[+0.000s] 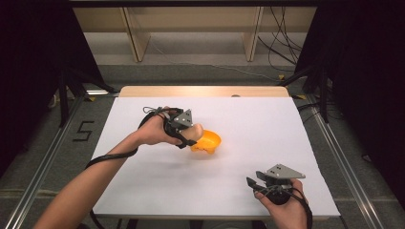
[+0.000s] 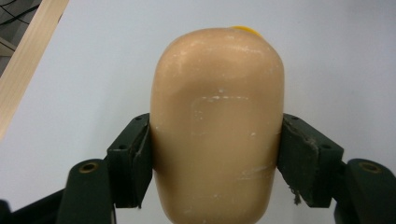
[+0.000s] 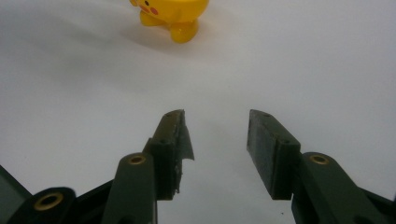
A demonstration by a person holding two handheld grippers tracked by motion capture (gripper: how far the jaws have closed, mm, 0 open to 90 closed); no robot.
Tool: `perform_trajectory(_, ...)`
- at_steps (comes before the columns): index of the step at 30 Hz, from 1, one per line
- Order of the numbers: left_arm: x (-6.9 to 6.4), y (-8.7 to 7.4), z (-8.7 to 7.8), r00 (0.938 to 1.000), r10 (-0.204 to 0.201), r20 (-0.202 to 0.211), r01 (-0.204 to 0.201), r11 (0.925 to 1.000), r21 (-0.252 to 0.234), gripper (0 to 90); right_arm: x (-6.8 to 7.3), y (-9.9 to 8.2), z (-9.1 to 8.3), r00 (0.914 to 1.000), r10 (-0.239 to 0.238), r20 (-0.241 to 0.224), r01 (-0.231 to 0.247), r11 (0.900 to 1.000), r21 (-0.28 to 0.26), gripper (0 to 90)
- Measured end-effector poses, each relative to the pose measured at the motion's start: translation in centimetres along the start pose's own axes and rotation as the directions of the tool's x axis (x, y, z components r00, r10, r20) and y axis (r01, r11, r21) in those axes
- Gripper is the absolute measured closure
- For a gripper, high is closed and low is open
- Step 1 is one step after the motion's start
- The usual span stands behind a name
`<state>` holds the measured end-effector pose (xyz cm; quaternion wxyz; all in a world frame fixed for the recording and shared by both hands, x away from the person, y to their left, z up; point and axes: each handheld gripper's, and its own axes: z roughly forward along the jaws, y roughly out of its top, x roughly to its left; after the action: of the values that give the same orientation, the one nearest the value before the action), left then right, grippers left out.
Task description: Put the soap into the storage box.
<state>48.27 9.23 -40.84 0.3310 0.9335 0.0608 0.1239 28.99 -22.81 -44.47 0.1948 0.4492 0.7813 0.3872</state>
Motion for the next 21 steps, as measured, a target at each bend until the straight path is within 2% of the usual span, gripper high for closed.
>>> perform_trajectory(5, 0.17, 0.26, 0.07, 1.0000, 0.007, 0.001, -0.007, 1.0000, 0.000, 32.4, 0.04, 0.04, -0.06, 1.0000, 0.008, 0.000, -0.008, 1.0000, 0.000, 56.7)
perform_trajectory(7, 0.29, 0.37, 0.04, 0.9998, 0.015, 0.011, -0.015, 0.9998, 0.014, 32.4, 0.05, 0.03, -0.08, 1.0000, 0.007, 0.001, -0.007, 1.0000, 0.001, 56.8)
perform_trajectory(9, 0.24, 0.39, 0.20, 0.9999, 0.012, 0.005, -0.012, 0.9999, 0.005, 32.4, 0.01, 0.00, -0.03, 1.0000, 0.000, 0.001, 0.000, 1.0000, -0.001, 56.8)
perform_trajectory(10, 0.17, 0.40, 0.33, 1.0000, -0.003, 0.006, 0.003, 1.0000, -0.003, 32.4, 0.22, -0.03, -0.06, 0.9996, 0.028, -0.005, -0.028, 0.9996, 0.005, 56.8)
perform_trajectory(17, 0.34, 0.62, 0.53, 0.9999, 0.013, 0.008, -0.013, 0.9999, 0.006, 32.4, 0.23, -0.02, -0.06, 0.9996, 0.028, -0.007, -0.028, 0.9996, 0.004, 56.8)
perform_trajectory(18, 0.31, 0.70, 0.60, 0.9999, 0.011, 0.011, -0.011, 0.9999, 0.003, 32.4, -0.02, 0.02, 0.01, 0.9999, -0.009, -0.004, 0.009, 0.9999, -0.005, 56.7)
perform_trajectory(20, 0.34, 0.78, 0.66, 0.9998, 0.013, 0.012, -0.013, 0.9999, 0.003, 32.4, -0.01, 0.02, 0.02, 0.9999, -0.008, -0.007, 0.008, 1.0000, -0.004, 56.7)
perform_trajectory(21, 0.38, 0.81, 0.71, 0.9997, 0.010, 0.023, -0.010, 0.9999, 0.006, 32.4, 0.07, 0.00, 0.01, 0.9999, 0.011, -0.011, -0.011, 0.9999, 0.000, 56.7)
